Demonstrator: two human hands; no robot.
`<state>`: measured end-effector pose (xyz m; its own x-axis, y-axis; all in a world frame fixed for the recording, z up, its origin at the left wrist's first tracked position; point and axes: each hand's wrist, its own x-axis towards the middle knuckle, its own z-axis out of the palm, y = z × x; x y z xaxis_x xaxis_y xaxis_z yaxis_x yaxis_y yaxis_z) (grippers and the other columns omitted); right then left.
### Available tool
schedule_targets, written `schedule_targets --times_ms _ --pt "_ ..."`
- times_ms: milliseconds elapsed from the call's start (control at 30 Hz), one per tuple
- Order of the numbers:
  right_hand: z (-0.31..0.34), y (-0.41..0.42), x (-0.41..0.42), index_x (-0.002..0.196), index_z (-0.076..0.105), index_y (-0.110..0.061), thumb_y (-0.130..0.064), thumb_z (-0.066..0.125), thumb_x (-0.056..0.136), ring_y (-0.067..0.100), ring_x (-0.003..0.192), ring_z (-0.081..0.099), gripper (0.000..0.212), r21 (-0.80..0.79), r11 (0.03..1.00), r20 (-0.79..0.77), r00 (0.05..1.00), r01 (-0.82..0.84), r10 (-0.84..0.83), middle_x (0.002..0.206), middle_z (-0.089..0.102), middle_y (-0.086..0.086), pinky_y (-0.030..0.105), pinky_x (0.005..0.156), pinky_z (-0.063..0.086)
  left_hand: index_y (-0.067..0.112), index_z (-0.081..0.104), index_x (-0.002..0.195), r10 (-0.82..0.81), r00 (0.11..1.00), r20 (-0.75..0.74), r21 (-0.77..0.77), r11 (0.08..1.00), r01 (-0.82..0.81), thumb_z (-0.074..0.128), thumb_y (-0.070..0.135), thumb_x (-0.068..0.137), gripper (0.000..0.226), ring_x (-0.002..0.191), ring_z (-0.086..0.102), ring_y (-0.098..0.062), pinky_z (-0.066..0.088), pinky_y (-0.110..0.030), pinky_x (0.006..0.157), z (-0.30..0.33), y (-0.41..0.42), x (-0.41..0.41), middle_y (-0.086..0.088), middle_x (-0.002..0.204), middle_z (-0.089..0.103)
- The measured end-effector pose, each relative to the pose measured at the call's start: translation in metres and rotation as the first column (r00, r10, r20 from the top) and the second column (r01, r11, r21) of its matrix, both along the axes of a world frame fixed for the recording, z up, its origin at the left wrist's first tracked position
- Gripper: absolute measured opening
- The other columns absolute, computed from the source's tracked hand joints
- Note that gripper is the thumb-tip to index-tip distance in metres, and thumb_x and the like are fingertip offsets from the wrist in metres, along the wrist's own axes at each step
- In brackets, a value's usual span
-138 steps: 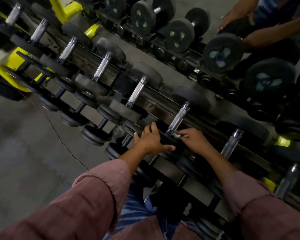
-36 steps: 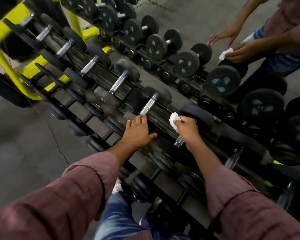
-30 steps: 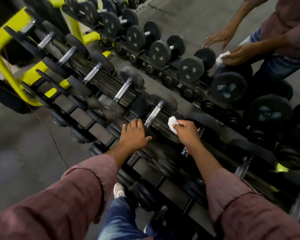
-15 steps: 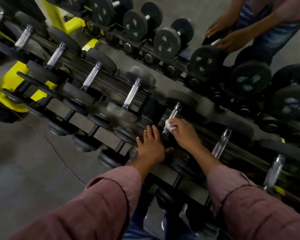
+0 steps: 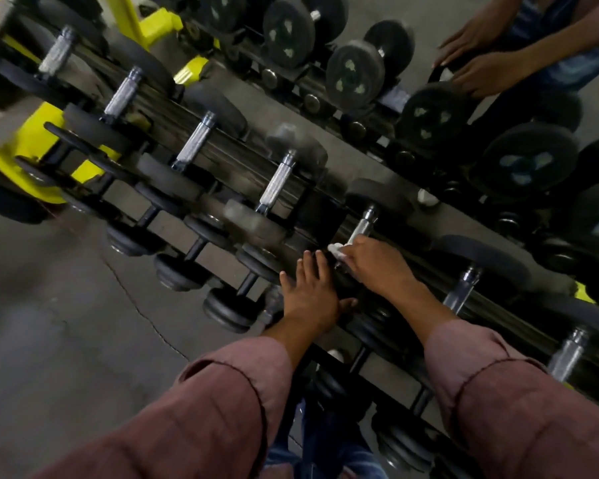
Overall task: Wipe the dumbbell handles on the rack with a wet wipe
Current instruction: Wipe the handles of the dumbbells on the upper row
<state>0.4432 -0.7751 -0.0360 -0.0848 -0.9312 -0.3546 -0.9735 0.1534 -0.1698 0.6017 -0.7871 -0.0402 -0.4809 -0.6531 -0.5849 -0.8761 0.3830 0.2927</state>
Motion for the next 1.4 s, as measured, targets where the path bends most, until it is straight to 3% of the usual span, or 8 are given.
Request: schedule_targets --times_ms 233,500,633,833,967,1133,1267,1400 --pt "-0.014 0.000 -0.014 0.130 0.059 -0.032 -0.034 0.052 0.098 0.030 0.093 0.067 0.032 -0.154 0.982 0.019 0.994 0.111 -0.110 0.123 0.055 0.005 0.037 0.068 0.054 0.012 -0.015 0.160 0.009 1.000 0.026 -0.041 0.999 -0.008 0.048 0.077 0.089 0.115 0.157 -0.005 -0.029 0.001 -0.062 0.122 -0.004 0.006 0.000 -0.013 0.170 -0.013" --pt "-0.006 0.009 -0.018 0.132 0.059 -0.045 -0.026 0.053 0.097 0.031 0.104 0.063 0.041 0.040 0.980 0.188 0.965 -0.194 0.183 0.118 0.057 0.007 0.041 0.085 0.053 0.016 -0.015 0.160 0.082 0.996 0.024 -0.075 0.994 -0.080 0.052 0.076 0.087 0.116 0.158 0.001 -0.027 0.002 -0.063 0.122 -0.004 0.013 -0.005 -0.013 0.170 -0.006" --pt "-0.014 0.011 -0.022 0.133 0.058 -0.038 -0.029 0.053 0.098 0.032 0.100 0.064 0.036 -0.080 0.991 0.100 0.989 -0.104 0.111 0.124 0.054 0.007 0.037 0.077 0.051 0.017 -0.016 0.160 0.102 0.994 0.026 -0.070 0.993 -0.100 0.053 0.077 0.087 0.117 0.157 0.003 -0.028 0.002 -0.063 0.122 -0.003 0.014 -0.007 -0.014 0.170 -0.004" --pt "-0.020 -0.001 -0.030 0.130 0.057 -0.019 -0.015 0.055 0.094 0.033 0.094 0.063 0.037 -0.258 0.959 0.031 0.993 0.115 -0.111 0.123 0.049 0.010 0.039 0.072 0.053 0.019 -0.015 0.161 0.113 0.993 0.027 -0.064 0.992 -0.111 0.048 0.081 0.086 0.115 0.157 0.005 -0.030 0.000 -0.064 0.122 -0.001 0.012 -0.005 -0.015 0.170 -0.002" --pt "-0.014 0.007 -0.019 0.119 0.062 -0.021 -0.029 0.049 0.095 0.025 0.099 0.059 0.029 -0.272 0.959 -0.023 0.997 -0.075 0.072 0.120 0.051 0.005 0.035 0.073 0.053 0.020 -0.014 0.161 0.113 0.993 0.026 -0.065 0.992 -0.111 0.039 0.083 0.087 0.110 0.157 0.006 -0.030 0.000 -0.063 0.122 -0.003 0.010 -0.003 -0.014 0.170 -0.001" --pt "-0.019 0.015 -0.021 0.123 0.061 -0.024 -0.036 0.032 0.098 0.026 0.107 0.060 0.040 -0.218 0.951 -0.013 0.975 -0.221 0.223 0.122 0.051 0.003 0.042 0.080 0.056 0.021 -0.015 0.161 0.110 0.993 0.031 -0.051 0.993 -0.108 0.039 0.082 0.089 0.109 0.157 0.005 -0.030 0.000 -0.063 0.122 0.001 0.011 -0.005 -0.015 0.170 -0.003" --pt "-0.012 0.004 -0.031 0.131 0.056 -0.019 -0.024 0.045 0.097 0.029 0.100 0.058 0.036 -0.277 0.960 0.001 0.999 0.040 -0.041 0.121 0.052 0.006 0.040 0.074 0.053 0.020 -0.014 0.161 0.107 0.994 0.038 -0.051 0.993 -0.105 0.040 0.082 0.089 0.110 0.157 0.004 -0.031 -0.001 -0.064 0.122 0.002 0.010 -0.005 -0.015 0.170 -0.004" --pt "-0.019 0.001 -0.034 0.139 0.051 -0.014 -0.015 0.051 0.097 0.032 0.107 0.056 0.042 -0.305 0.949 -0.036 0.995 0.081 -0.097 0.131 0.046 0.009 0.041 0.079 0.056 0.019 -0.015 0.161 0.099 0.994 0.046 -0.049 0.994 -0.097 0.039 0.083 0.088 0.111 0.157 0.004 -0.030 -0.001 -0.064 0.122 0.001 0.008 -0.004 -0.015 0.170 -0.003"
